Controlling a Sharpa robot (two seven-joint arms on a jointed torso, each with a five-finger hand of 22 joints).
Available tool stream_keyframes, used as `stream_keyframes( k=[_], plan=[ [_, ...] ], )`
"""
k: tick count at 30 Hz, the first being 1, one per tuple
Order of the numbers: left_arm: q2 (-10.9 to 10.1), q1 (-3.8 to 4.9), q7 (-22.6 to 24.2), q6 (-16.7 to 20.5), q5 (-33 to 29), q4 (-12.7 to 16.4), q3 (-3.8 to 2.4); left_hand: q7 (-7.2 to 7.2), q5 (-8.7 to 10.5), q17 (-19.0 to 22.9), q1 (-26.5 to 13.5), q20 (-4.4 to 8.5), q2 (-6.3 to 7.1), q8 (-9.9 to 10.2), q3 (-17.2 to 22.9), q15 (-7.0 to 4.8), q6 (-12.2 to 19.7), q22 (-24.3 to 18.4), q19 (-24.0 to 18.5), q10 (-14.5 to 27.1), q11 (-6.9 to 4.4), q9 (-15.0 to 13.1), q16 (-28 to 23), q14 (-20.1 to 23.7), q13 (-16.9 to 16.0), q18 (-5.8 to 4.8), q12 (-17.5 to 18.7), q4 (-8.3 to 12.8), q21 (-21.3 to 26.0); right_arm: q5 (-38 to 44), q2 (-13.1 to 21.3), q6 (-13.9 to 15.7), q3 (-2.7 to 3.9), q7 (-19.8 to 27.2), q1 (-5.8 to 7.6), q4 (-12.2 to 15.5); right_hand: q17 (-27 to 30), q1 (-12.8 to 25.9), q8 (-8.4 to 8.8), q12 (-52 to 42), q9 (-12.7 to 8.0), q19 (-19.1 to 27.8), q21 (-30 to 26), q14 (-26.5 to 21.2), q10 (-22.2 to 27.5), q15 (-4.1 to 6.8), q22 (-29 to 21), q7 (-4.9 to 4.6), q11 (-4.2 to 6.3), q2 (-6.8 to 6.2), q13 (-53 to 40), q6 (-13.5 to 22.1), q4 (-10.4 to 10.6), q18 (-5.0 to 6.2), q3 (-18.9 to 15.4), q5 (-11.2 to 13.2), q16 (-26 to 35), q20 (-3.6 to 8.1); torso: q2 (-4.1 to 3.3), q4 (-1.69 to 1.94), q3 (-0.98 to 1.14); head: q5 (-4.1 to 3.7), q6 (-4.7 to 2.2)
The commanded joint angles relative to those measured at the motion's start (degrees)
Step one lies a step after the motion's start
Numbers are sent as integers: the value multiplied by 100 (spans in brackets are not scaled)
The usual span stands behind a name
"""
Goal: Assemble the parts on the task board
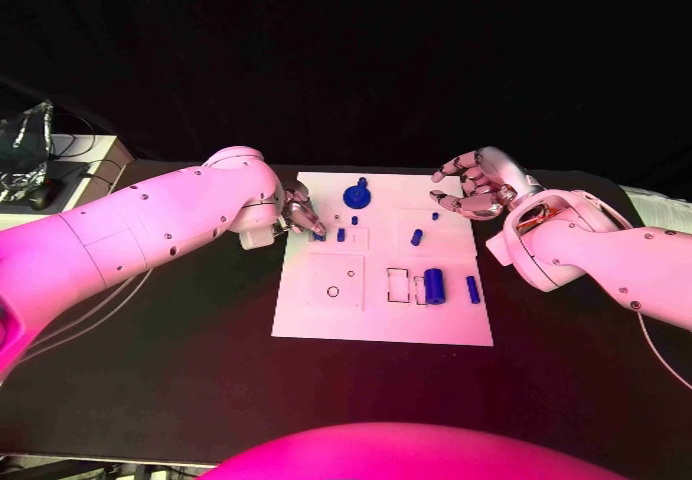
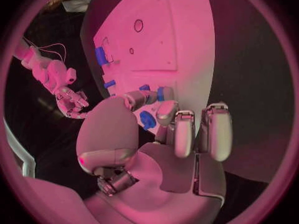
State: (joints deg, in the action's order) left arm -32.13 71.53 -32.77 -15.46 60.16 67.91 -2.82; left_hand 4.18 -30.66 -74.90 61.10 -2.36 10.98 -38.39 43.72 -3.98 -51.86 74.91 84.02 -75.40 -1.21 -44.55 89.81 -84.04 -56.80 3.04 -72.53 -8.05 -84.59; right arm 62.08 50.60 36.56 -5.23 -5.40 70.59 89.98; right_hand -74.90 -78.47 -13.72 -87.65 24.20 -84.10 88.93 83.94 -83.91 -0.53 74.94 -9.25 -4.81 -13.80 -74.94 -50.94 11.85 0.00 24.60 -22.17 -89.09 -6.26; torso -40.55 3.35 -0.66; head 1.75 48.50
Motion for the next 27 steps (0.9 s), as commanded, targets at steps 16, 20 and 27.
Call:
stream_keyframes(
  k=[16, 20, 27],
  plan=[
    [140, 62, 2, -203, -41, -131, -7, -105, -27, -1510, 68, 28, 8, -23, 1053, -30, -140, 945, 108, -42, -1, 2, 19, -596, -4, -101, -23, 1101, -21, 51, -20, -56, 0, 42, -3, 6, -1191, 49, -12, -3, 2, -537, -7, 527, -376, 46, 1424, 0, 44, -16, -1275, 39, 1, 31, 18, -31, 22, 37, 3, 3, -6, -7, 0],
    [168, 64, 32, -69, 43, -146, -7, -106, -40, -1510, 75, 28, 11, -14, 1048, -32, -153, 942, 105, -54, -2, 7, 19, -596, -17, -100, -29, 1100, -18, 52, -25, -56, 0, 44, -3, 4, -1191, 49, -12, -3, 2, -537, -7, 527, -376, 46, 1424, 0, 44, -16, -1275, 39, 1, 31, 18, -31, 22, 37, 3, 6, -7, -6, -2],
    [201, 67, 41, -175, 113, -200, -7, -106, -42, -1510, 77, 29, 11, -12, 1047, -33, -155, 947, 109, -56, -2, 8, 19, -596, -17, -102, -28, 1099, -23, 53, -32, -62, 0, 43, -3, -5, -1191, 49, -12, -3, 2, -537, -7, 527, -376, 46, 1424, 0, 44, -16, -1275, 39, 1, 31, 18, -31, 22, 37, 6, 1, -3, -1, 5]
  ],
)
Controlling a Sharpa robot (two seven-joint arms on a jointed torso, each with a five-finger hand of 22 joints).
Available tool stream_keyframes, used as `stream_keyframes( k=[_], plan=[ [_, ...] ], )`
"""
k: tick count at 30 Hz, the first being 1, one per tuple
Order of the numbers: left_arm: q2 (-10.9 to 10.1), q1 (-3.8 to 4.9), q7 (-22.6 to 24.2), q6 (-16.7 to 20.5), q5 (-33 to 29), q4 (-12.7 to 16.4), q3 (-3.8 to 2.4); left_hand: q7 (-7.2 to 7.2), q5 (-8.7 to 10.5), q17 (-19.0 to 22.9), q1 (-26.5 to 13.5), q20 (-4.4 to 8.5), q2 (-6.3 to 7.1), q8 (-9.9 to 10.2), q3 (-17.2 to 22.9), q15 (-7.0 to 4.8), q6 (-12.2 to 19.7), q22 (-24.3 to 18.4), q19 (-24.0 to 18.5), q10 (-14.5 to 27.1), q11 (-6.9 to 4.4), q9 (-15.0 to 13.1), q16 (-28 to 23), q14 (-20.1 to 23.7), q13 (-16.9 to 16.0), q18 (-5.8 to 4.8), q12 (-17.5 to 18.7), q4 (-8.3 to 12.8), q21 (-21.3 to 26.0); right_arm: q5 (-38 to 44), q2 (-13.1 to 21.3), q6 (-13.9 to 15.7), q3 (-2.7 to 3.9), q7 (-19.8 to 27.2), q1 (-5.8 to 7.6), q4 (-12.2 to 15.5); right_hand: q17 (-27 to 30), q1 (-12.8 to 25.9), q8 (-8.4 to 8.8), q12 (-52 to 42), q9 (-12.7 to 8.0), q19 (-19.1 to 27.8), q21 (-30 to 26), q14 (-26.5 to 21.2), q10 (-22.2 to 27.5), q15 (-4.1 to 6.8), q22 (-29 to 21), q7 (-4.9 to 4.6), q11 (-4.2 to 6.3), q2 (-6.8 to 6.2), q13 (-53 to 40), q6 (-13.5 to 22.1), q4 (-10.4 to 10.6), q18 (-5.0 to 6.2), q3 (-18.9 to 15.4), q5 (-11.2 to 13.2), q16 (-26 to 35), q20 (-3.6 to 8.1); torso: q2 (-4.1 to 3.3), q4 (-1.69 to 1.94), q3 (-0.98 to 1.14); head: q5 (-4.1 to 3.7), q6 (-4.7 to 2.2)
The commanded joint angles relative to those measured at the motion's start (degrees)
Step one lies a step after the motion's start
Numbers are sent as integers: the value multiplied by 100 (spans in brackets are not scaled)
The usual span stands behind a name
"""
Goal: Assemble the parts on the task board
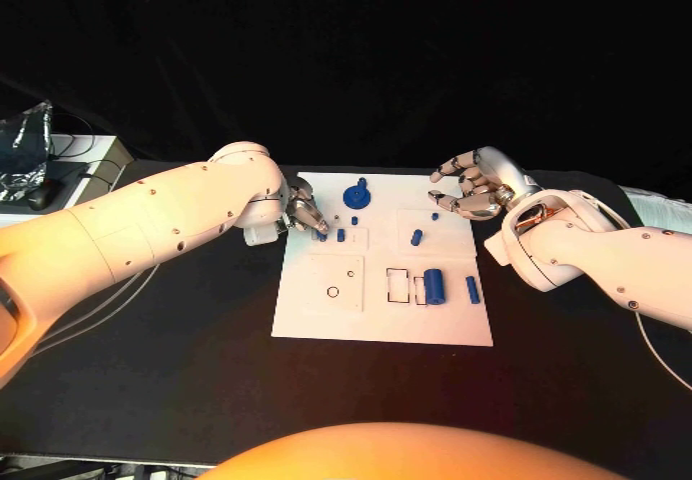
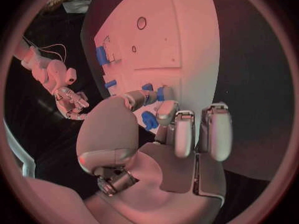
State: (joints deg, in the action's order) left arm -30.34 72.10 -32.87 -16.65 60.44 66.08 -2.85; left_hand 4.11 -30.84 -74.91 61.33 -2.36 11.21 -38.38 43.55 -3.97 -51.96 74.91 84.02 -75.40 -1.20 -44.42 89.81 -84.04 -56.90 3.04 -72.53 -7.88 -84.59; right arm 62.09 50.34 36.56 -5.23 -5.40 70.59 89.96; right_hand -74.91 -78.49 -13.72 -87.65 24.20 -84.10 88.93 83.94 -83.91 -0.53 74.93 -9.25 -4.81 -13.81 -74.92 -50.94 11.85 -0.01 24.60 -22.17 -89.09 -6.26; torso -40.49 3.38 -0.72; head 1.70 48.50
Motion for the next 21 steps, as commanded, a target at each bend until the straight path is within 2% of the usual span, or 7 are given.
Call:
stream_keyframes(
  k=[1, 14, 21],
  plan=[
    [26, 11, 44, -109, 80, -28, -4, -99, -24, -1509, 53, 29, -11, -13, 1064, -33, -146, 947, 109, -55, -3, -5, 19, -596, -6, -102, -28, 1083, -23, 52, -7, -64, 0, 43, -3, -4, -1191, 50, -12, -3, 2, -537, -7, 527, -376, 46, 1426, 0, 44, -15, -1277, 39, 1, 31, 19, -31, 22, 37, 0, -4, 3, 4, 7],
    [46, 20, -35, -480, -8, -100, -3, -101, -27, -1509, 59, 29, -4, -7, 1059, -34, -150, 945, 108, -57, -4, -2, 19, -596, -4, -101, -26, 1086, -22, 54, -7, -70, 0, 42, -4, -11, -1191, 50, -12, -3, 2, -537, -7, 527, -376, 46, 1426, 0, 44, -15, -1277, 39, 1, 31, 19, -31, 22, 37, 0, 2, -1, 1, 19],
    [52, 21, -35, -451, -21, -117, -3, -101, -28, -1509, 61, 29, -2, -4, 1057, -34, -151, 943, 106, -53, -4, -1, 19, -596, 4, -100, -21, 1088, -19, 54, -6, -68, 0, 44, -5, -11, -1191, 50, -12, -3, 2, -537, -7, 527, -376, 46, 1426, 0, 44, -15, -1277, 39, 1, 31, 19, -31, 22, 37, 3, 1, -1, -1, 21]
  ],
)
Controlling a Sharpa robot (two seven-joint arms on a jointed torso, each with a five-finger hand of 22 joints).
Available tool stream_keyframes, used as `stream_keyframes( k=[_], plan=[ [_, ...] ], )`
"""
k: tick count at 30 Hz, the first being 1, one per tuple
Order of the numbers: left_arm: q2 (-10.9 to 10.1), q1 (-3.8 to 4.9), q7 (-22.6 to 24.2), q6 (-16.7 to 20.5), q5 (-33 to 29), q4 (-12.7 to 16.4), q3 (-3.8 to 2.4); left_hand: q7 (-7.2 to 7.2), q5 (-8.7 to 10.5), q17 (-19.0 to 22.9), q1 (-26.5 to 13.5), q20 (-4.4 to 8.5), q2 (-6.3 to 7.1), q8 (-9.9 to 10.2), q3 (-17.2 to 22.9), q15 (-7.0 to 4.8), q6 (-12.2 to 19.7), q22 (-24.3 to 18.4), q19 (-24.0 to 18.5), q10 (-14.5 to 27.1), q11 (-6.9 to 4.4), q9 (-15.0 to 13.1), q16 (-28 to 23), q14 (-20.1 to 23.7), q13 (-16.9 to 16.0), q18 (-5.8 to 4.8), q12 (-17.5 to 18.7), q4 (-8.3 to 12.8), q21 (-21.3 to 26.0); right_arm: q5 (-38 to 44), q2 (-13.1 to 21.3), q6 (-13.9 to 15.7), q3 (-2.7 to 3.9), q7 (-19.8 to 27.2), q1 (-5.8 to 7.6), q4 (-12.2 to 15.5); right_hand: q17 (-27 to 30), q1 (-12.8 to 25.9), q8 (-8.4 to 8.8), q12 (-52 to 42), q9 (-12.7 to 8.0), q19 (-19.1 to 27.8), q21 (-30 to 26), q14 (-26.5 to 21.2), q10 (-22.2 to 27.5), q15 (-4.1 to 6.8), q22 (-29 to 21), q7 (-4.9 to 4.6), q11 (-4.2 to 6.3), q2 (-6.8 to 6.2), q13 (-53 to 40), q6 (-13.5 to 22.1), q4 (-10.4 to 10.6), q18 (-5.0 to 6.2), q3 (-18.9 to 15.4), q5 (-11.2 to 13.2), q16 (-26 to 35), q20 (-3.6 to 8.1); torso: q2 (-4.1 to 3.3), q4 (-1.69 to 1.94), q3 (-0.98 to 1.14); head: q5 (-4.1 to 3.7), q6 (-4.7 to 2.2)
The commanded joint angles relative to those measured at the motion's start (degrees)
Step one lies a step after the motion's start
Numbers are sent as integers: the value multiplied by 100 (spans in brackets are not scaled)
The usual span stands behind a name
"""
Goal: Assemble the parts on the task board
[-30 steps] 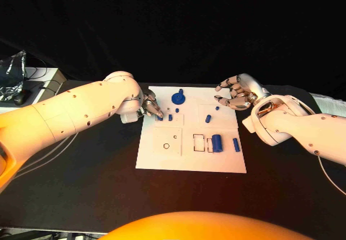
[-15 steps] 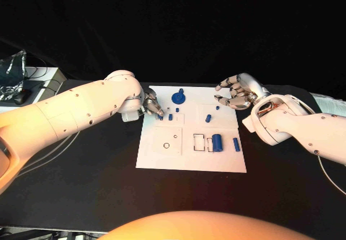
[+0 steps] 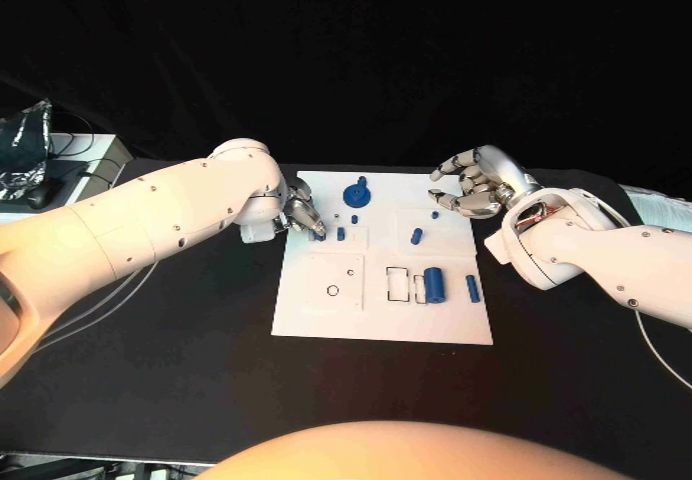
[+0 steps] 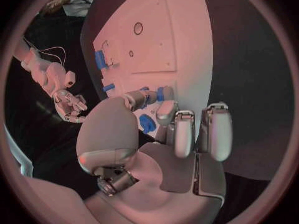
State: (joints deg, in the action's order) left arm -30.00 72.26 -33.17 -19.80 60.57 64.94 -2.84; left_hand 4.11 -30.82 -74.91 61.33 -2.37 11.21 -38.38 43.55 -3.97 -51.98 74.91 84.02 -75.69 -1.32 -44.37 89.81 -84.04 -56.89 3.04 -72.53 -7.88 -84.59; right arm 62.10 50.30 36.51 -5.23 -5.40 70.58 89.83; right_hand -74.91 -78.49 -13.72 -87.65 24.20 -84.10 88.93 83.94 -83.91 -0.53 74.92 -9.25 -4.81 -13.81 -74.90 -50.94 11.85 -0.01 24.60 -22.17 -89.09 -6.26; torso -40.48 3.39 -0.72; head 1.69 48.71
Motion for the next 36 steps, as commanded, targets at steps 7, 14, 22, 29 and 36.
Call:
stream_keyframes(
  k=[7, 14, 22, 29, 36],
  plan=[
    [40, 5, 23, 2, 26, -32, -3, -101, -31, -1509, 64, 29, 1, 0, 1053, -34, -152, 943, 106, -24, 7, -5, 19, -596, 8, -101, -18, 1088, -20, 53, -2, -61, 0, 46, -4, 3, -1191, 50, -12, -3, 2, -537, -7, 527, -376, 46, 1427, 0, 44, -15, -1279, 39, 1, 32, 19, -31, 22, 37, -2, -2, -2, 6, -8],
    [61, 4, 74, 212, 106, -42, -3, -100, -31, -1509, 66, 30, 0, 4, 1051, -34, -154, 938, 101, -25, 7, -3, 19, -596, 7, -99, -17, 1086, -15, 54, -2, -56, 0, 47, -5, 6, -1191, 50, -12, -3, 2, -537, -7, 527, -376, 46, 1427, 0, 44, -15, -1279, 39, 1, 32, 19, -31, 22, 37, -6, -7, -1, 1, -9],
    [59, 3, 137, 241, 179, 0, -4, -100, -31, -1509, 69, 30, -1, 8, 1048, -34, -157, 949, 110, -28, 7, -1, 19, -596, 1, -102, -19, 1083, -25, 54, 0, -54, 0, 47, -5, 5, -1191, 50, -12, -3, 2, -537, -7, 527, -376, 46, 1427, 0, 44, -15, -1279, 39, 1, 32, 19, -31, 22, 37, -6, -5, 1, -5, 3],
    [67, 3, 172, 89, 270, -3, -4, -104, -35, -1509, 88, 31, 20, 19, 1032, -36, -170, 953, 113, -32, 4, 4, 19, -596, 4, -104, -16, 1096, -28, 54, -3, -59, 0, 46, -7, 0, -1191, 50, -12, -3, 2, -537, -7, 527, -376, 46, 1427, 0, 44, -15, -1279, 39, 1, 32, 19, -31, 22, 37, -3, 1, 3, -2, 11],
    [69, 3, 171, -42, 267, -20, -4, -105, -36, -1509, 93, 31, 24, 23, 1027, -37, -174, 953, 113, -36, 3, 6, 19, -596, -2, -104, -18, 1097, -29, 54, -8, -62, 0, 46, -9, -3, -1191, 50, -12, -3, 2, -537, -7, 527, -376, 46, 1427, 0, 44, -15, -1279, 39, 1, 32, 19, -31, 22, 37, 4, 5, 1, 4, 21]
  ],
)
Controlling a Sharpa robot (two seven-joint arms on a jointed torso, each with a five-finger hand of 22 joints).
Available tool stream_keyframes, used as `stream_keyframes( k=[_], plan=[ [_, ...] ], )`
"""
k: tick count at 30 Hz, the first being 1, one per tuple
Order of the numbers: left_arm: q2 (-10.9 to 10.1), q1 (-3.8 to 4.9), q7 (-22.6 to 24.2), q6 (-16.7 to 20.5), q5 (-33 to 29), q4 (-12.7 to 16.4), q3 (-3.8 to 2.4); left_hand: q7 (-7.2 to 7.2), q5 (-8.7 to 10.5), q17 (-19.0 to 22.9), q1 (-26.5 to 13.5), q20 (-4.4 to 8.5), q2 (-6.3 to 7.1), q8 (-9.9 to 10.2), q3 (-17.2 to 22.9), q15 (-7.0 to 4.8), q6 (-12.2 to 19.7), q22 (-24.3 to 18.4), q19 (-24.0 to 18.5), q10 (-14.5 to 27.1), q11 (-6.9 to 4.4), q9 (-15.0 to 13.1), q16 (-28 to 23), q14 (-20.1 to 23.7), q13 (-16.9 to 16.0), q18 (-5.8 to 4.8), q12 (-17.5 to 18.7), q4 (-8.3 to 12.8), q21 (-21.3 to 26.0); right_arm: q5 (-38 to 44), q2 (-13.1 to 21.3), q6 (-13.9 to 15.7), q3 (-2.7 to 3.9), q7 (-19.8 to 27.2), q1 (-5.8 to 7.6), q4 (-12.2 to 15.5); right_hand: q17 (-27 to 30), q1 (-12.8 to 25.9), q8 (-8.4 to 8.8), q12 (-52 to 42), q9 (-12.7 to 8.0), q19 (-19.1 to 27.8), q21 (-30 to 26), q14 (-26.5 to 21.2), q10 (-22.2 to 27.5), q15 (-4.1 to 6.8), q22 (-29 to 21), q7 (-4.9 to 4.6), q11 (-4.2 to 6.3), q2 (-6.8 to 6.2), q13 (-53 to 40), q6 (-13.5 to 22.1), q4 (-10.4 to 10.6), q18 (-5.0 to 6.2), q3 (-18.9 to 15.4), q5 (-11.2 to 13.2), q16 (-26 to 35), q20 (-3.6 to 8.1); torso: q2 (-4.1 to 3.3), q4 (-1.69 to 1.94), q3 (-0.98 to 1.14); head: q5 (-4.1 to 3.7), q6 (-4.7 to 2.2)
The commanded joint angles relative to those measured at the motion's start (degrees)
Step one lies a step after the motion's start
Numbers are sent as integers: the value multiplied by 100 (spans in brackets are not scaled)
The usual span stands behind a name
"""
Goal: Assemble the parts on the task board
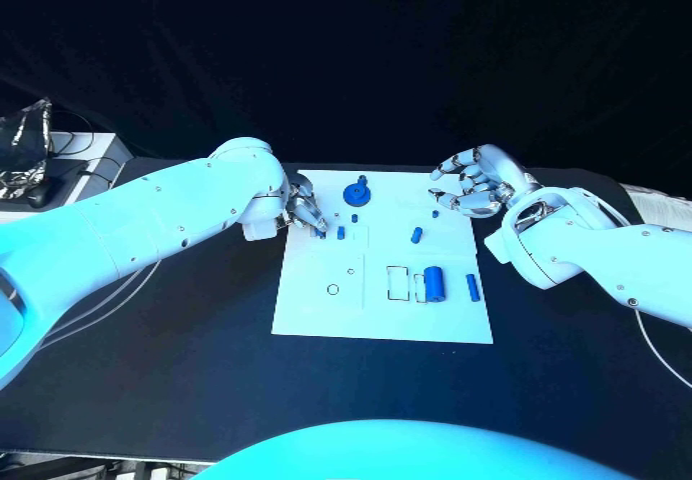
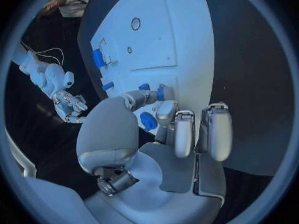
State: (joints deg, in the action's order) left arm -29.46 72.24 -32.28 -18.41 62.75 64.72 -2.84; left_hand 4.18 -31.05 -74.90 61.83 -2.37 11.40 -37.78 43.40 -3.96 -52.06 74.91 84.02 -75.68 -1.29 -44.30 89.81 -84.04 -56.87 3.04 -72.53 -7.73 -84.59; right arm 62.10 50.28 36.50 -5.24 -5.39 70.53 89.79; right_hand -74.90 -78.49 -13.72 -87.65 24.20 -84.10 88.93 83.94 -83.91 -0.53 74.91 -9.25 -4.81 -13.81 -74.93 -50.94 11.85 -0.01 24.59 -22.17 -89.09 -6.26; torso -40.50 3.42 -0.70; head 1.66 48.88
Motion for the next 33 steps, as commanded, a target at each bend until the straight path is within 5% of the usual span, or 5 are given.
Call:
stream_keyframes(
  k=[1, 33],
  plan=[
    [17, 5, 82, -191, 47, -1, -3, -112, -13, -1510, 43, 32, 4, -37, 1043, -37, -166, 953, 113, -37, 0, -1, 19, -596, -4, -104, -18, 1082, -29, 53, -7, -62, 1, 46, -4, 1, -1191, 50, -12, -3, 2, -537, -7, 527, -376, 46, 1428, 0, 44, -15, -1276, 39, 1, 31, 19, -31, 22, 37, 6, 0, -1, 8, 6],
    [94, 3, 66, -288, 143, -108, 3, -112, -15, -1510, 52, 32, 6, -30, 1035, -37, -172, 955, 114, -40, -1, 3, 19, -596, -5, -105, -18, 1080, -30, 53, -7, -62, 1, 45, -6, 13, -1191, 50, -12, -3, 2, -537, -7, 527, -376, 46, 1428, 0, 44, -15, -1276, 39, 1, 31, 19, -31, 22, 37, -1, 0, 0, 1, 21]
  ],
)
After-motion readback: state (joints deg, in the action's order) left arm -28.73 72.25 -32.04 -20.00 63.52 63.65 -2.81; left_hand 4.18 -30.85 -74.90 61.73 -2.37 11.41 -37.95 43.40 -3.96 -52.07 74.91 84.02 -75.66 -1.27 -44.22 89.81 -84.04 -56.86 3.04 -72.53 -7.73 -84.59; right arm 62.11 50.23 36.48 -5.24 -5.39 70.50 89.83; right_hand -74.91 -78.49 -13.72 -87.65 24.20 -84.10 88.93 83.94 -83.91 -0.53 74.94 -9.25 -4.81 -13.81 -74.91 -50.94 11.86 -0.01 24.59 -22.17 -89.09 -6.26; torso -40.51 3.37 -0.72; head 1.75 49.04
